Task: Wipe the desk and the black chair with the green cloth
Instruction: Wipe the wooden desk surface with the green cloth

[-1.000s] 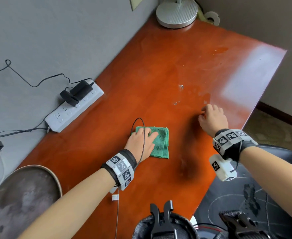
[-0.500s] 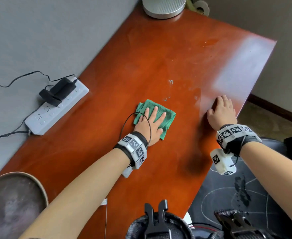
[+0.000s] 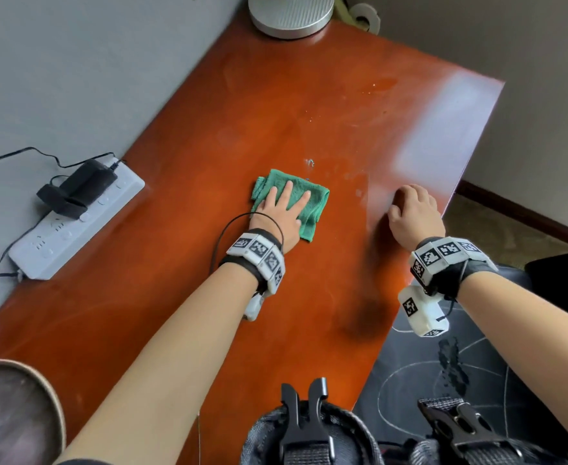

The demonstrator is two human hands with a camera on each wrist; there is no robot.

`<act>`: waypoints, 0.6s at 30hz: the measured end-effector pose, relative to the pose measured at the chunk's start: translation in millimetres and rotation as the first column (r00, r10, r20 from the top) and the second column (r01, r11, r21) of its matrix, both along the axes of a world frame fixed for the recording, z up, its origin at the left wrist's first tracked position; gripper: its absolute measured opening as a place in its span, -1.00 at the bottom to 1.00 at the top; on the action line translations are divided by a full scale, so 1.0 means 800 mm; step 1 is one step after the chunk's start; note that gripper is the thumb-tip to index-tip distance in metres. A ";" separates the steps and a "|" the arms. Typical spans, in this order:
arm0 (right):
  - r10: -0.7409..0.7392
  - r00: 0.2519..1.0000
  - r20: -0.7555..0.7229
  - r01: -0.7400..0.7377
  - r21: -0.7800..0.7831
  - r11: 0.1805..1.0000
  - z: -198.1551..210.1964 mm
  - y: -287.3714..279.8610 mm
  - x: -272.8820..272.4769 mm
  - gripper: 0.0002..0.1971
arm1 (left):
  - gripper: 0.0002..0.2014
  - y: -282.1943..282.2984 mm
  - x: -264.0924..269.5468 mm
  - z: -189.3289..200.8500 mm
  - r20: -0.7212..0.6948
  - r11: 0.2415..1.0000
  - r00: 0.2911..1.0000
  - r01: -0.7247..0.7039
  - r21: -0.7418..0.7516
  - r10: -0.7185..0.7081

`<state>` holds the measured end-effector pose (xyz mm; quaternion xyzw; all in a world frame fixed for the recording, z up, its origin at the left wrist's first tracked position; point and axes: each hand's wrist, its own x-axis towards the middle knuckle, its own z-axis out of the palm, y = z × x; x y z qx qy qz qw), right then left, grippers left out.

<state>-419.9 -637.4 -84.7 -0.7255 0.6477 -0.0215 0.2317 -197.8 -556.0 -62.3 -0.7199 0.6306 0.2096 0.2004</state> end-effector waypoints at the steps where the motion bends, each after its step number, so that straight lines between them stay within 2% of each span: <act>1: 0.022 1.000 -0.005 -0.022 -0.008 1.000 -0.001 -0.002 -0.002 -0.52 | -0.41 0.008 0.008 -0.004 0.037 0.998 0.997 0.068 0.007 -0.068; 3: 0.077 0.996 -0.039 -0.078 -0.016 0.997 -0.002 -0.008 -0.009 -0.47 | -0.35 0.024 0.028 -0.012 0.082 0.988 0.985 0.150 0.025 -0.152; 6: 0.126 0.988 -0.088 -0.126 -0.002 0.992 -0.001 -0.021 -0.018 -0.45 | -0.21 0.038 0.056 -0.024 0.097 0.982 0.980 0.165 0.094 -0.174; 10: 0.063 0.993 -0.097 -0.063 0.006 0.998 0.005 -0.044 -0.029 -0.51 | -0.34 0.043 0.054 0.002 0.186 0.936 0.922 0.312 0.160 -0.339; 13: 0.082 0.990 -0.114 -0.073 0.085 0.994 0.005 -0.062 -0.036 -0.47 | -0.37 0.035 0.051 0.008 0.157 0.928 0.919 0.337 0.161 -0.361; 18: 0.103 0.986 -0.133 -0.082 0.154 0.985 0.002 -0.074 -0.038 -0.46 | -0.35 -0.007 0.042 0.007 0.033 0.936 0.957 0.274 0.222 -0.288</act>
